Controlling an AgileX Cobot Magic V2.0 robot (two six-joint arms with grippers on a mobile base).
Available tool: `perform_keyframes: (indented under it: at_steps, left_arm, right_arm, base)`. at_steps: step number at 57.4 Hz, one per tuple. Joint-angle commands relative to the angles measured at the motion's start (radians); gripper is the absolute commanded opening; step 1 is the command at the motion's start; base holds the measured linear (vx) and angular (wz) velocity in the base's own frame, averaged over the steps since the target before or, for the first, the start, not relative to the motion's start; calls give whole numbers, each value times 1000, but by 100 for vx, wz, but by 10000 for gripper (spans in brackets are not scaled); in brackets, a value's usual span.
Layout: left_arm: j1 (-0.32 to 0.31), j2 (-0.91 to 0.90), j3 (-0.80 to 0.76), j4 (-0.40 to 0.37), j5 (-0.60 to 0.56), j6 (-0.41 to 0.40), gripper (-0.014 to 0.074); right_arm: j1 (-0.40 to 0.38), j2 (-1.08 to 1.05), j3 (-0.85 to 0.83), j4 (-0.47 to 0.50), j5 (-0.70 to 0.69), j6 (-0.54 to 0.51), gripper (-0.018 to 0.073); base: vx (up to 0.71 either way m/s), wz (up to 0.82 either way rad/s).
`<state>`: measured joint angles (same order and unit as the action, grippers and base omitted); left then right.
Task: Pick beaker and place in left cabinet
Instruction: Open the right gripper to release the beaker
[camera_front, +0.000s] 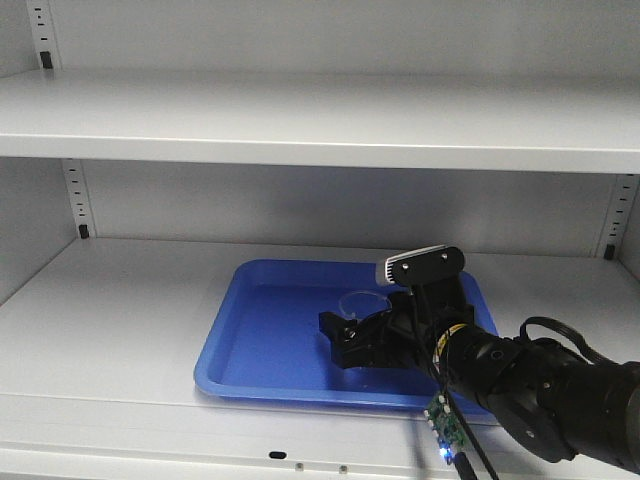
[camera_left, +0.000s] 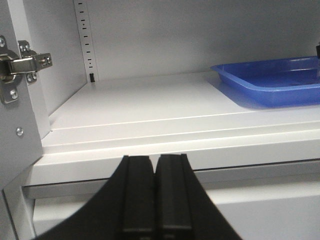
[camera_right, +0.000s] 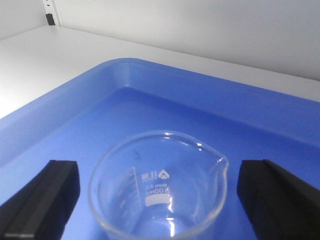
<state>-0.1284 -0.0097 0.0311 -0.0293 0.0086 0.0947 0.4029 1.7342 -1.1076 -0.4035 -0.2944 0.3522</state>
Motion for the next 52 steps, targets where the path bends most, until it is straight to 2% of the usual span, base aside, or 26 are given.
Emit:
perform_keyframes:
  at_steps: [1,20,34,44,52]
  left_arm:
    - [-1,-18,16,-7,-83,-3,1]
    - [-1,-18,16,-7,-83,-3,1]
    - [-1,-18,16,-7,-83,-3,1]
    - [-1,-18,16,-7,-83,-3,1]
    - [-1,-18,16,-7,-83,-3,1]
  right_arm:
    - [-5,-70,-33,8,-83,-3,671]
    - [-5,-111,-33,8,-82,-3,573]
    - [-5,-155,-33,7,-75,-3,549]
    - [-5,-198,-30,7,-27,-2,533]
    - [-5,-233,-30,7,28,4,481]
  base:
    - [0,0]
    - [0,0]
    - [0,0]
    - [0,0]
    - [0,0]
